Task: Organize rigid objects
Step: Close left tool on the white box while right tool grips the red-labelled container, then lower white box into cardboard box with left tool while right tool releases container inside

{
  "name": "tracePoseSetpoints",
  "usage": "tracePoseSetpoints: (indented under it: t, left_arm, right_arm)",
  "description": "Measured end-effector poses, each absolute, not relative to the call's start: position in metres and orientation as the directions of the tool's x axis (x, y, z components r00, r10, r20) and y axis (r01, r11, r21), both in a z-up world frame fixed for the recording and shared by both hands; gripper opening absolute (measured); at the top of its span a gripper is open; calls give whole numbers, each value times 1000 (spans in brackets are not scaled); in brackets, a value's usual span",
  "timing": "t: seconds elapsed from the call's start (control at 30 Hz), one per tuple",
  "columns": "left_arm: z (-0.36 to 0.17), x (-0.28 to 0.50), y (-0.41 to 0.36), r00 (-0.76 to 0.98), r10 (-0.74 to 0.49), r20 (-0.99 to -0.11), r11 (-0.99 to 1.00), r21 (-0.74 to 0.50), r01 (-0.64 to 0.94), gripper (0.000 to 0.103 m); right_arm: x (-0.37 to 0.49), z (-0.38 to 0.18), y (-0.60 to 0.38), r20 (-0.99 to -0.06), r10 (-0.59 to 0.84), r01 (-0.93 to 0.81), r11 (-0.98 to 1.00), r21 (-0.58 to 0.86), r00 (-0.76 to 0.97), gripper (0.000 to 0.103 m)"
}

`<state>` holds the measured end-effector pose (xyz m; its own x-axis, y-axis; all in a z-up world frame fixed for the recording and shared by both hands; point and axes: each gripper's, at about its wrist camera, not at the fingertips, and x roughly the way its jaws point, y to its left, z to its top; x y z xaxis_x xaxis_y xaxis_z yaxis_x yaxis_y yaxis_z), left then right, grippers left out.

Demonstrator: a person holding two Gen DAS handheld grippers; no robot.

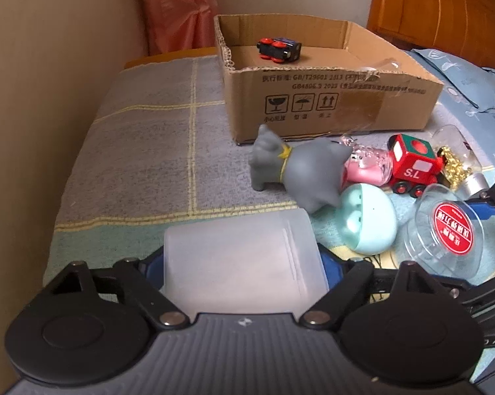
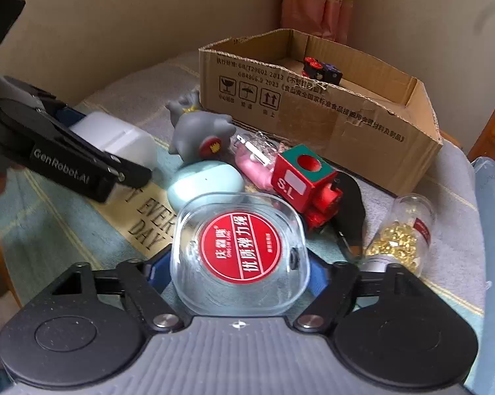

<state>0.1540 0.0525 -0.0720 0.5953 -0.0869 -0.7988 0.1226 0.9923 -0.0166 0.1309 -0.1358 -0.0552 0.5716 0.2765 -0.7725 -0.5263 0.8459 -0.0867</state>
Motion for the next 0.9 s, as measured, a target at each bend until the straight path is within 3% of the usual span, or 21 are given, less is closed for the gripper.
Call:
tracePoseSetpoints:
  t: [0.53, 0.9]
  left_arm:
    - [-22, 147, 52, 613, -149, -776, 977, -21, 210, 85]
    - [36, 191, 29, 674, -169, -719, 963, 25, 268, 85]
  right_arm:
    - [127, -28, -154, -770, 318, -551, 833, -51, 553, 81]
    - [144, 17, -165, -702, 369, -555, 831, -45, 609, 81]
